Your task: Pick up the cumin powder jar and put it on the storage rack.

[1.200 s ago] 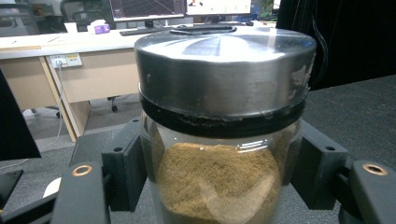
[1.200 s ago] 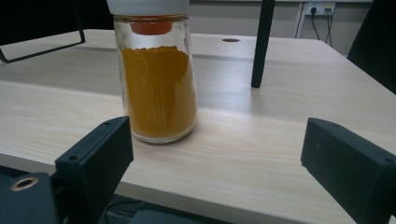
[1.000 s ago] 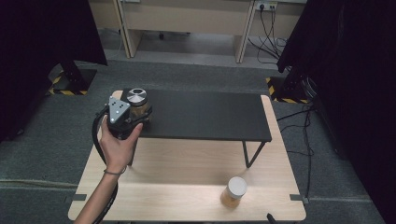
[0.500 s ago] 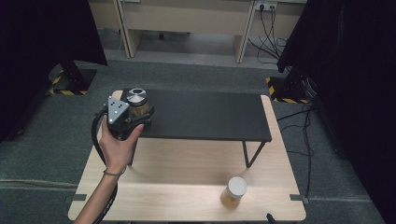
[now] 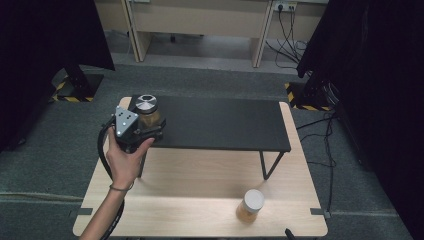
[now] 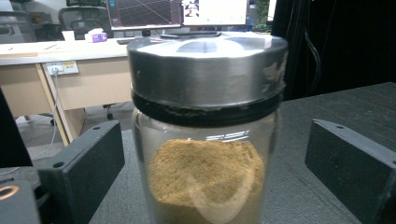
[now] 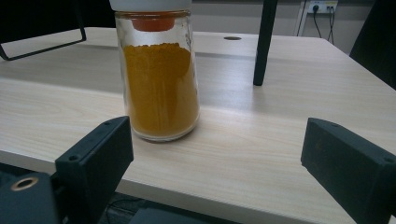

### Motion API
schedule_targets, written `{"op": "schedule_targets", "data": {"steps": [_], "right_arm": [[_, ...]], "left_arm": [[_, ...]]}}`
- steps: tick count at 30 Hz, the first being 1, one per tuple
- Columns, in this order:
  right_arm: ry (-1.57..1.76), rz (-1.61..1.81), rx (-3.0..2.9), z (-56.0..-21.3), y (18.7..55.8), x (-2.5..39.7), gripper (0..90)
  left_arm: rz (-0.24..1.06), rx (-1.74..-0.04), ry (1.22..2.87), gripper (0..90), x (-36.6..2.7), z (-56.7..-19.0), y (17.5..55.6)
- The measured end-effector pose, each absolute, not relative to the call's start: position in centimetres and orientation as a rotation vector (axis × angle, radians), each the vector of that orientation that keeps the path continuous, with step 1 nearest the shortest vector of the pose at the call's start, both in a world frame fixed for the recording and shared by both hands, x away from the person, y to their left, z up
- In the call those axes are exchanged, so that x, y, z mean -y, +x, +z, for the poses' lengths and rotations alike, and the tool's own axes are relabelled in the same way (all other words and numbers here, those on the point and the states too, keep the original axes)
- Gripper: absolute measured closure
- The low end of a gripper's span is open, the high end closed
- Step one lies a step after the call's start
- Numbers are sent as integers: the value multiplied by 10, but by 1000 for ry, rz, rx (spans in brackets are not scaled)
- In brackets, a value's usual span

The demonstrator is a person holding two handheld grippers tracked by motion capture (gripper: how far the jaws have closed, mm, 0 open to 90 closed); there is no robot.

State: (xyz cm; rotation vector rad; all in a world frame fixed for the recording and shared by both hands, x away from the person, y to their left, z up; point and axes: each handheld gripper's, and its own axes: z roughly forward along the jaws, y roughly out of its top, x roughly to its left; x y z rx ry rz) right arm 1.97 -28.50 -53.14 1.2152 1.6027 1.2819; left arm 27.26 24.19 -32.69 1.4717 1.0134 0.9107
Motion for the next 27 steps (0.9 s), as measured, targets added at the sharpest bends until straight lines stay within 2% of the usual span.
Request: {"op": "schedule_targets", "data": {"steps": [27], "right_arm": [[1216,1281,-1608,-531,19,284,94]], "left_arm": [[952,-982,1460,41,-252,-348,237]]}}
